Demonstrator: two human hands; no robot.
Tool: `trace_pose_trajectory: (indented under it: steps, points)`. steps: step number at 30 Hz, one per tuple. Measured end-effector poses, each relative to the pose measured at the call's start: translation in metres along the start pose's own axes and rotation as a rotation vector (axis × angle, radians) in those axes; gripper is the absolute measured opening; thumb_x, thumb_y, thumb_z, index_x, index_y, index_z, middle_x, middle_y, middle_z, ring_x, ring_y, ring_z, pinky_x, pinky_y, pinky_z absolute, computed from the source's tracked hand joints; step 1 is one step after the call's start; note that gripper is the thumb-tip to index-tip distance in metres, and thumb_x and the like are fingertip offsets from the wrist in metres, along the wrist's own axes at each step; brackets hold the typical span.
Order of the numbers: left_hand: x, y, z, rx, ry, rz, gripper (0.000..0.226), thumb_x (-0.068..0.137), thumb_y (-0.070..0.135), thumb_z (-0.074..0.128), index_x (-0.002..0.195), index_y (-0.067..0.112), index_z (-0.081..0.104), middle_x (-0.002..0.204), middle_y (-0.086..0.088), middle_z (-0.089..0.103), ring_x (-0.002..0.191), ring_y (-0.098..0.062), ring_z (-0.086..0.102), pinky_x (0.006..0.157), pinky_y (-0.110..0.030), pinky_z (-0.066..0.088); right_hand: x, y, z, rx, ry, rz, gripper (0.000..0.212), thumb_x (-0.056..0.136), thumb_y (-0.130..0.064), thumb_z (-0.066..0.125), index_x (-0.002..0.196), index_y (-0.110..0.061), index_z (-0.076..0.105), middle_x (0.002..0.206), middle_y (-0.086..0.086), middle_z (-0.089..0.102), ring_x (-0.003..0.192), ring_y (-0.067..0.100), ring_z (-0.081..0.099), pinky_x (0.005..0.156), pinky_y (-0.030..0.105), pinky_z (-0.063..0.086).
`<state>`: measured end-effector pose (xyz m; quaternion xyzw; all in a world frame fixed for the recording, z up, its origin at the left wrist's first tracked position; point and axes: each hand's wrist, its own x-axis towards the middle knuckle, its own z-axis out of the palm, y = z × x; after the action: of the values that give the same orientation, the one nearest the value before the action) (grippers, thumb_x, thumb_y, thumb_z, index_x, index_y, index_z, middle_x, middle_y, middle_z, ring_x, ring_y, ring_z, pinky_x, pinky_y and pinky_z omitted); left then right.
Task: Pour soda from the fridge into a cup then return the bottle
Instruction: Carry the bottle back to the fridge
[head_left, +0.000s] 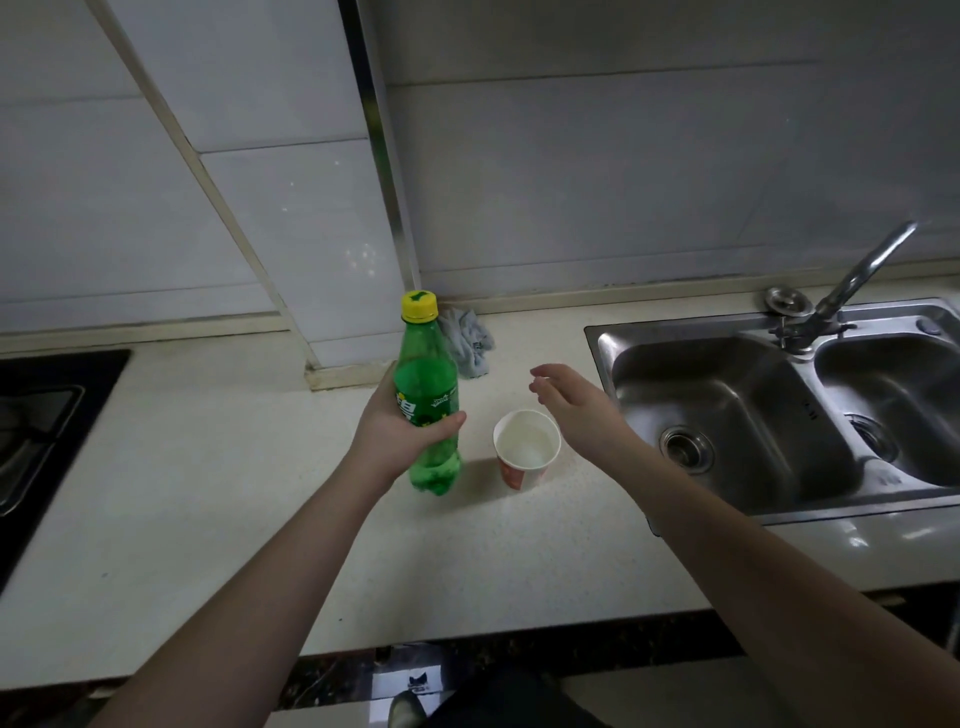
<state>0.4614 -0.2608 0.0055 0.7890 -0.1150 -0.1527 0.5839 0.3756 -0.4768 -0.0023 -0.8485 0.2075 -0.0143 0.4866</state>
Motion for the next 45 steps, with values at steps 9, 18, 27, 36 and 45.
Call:
trace_pose_trajectory:
  steps: [9, 18, 27, 36, 45]
  points:
    - [-0.003, 0.008, -0.016, -0.076, 0.121, -0.023, 0.076, 0.057, 0.025, 0.092, 0.124, 0.018, 0.056, 0.110, 0.001, 0.070, 0.102, -0.016, 0.067, 0.084, -0.037, 0.057, 0.005, -0.018, 0.011, -0.105, -0.047, -0.179, 0.041, 0.099, -0.039, 0.043, 0.138, -0.026, 0.043, 0.132, -0.003, 0.056, 0.114, 0.012, 0.053, 0.094, 0.032, 0.042]
    - [-0.028, 0.007, -0.043, -0.069, 0.292, -0.038, 0.076, 0.054, 0.029, 0.088, 0.123, 0.022, 0.056, 0.108, 0.002, 0.070, 0.101, -0.017, 0.067, 0.088, -0.043, 0.057, 0.018, -0.038, 0.036, -0.604, -0.027, -0.490, 0.057, 0.097, -0.048, 0.038, 0.146, -0.019, 0.032, 0.144, 0.004, 0.045, 0.131, 0.023, 0.039, 0.106, 0.038, 0.032]
    - [-0.077, 0.002, -0.100, -0.040, 0.498, -0.046, 0.063, 0.061, 0.019, 0.089, 0.114, 0.029, 0.056, 0.102, 0.004, 0.070, 0.095, -0.015, 0.068, 0.085, -0.043, 0.057, 0.003, -0.086, 0.100, -0.774, -0.124, -0.677, 0.058, 0.096, -0.050, 0.039, 0.145, -0.019, 0.031, 0.150, 0.008, 0.036, 0.136, 0.026, 0.031, 0.109, 0.040, 0.024]
    - [-0.157, -0.020, -0.190, 0.004, 0.694, -0.059, 0.063, 0.064, 0.021, 0.089, 0.114, 0.034, 0.054, 0.099, 0.011, 0.067, 0.092, -0.009, 0.066, 0.079, -0.034, 0.054, -0.045, -0.157, 0.187, -0.840, -0.188, -0.895, 0.055, 0.097, -0.050, 0.037, 0.144, -0.021, 0.036, 0.149, 0.008, 0.038, 0.134, 0.027, 0.034, 0.111, 0.043, 0.018]
    - [-0.273, -0.055, -0.292, 0.047, 0.852, -0.076, 0.067, 0.062, 0.030, 0.087, 0.120, 0.033, 0.053, 0.106, 0.012, 0.067, 0.098, -0.005, 0.064, 0.091, -0.042, 0.054, -0.138, -0.238, 0.316, -0.761, -0.319, -1.118, 0.057, 0.096, -0.049, 0.041, 0.144, -0.020, 0.037, 0.150, 0.009, 0.035, 0.136, 0.027, 0.031, 0.111, 0.043, 0.019]
